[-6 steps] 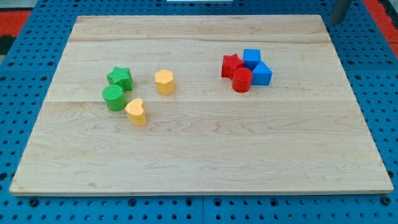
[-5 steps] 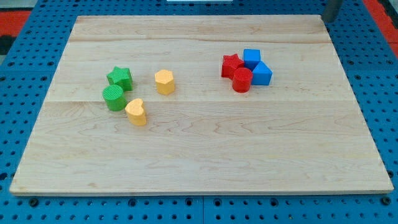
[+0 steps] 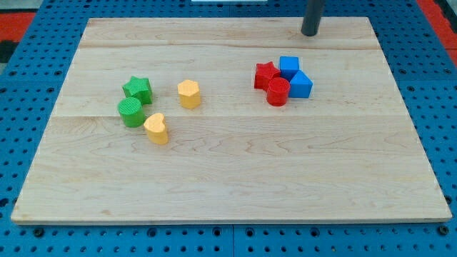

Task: Move the blue cube along with the red star left and down a bit

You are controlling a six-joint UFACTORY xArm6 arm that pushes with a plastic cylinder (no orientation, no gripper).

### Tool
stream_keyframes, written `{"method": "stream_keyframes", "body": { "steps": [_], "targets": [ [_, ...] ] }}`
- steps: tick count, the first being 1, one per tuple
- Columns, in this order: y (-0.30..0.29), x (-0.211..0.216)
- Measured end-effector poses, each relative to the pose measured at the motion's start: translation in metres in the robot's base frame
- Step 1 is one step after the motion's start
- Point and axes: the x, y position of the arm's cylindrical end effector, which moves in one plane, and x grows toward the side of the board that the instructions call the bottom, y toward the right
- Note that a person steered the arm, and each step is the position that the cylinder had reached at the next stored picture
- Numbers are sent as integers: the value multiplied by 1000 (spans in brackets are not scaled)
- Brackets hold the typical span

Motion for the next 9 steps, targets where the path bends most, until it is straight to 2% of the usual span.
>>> {"method": "stream_keyframes", "body": {
  "steps": [2, 5, 8, 9],
  "targets": [
    [-2, 56],
    [-4, 93],
    [-46, 81],
    [-72, 60]
  ]
}}
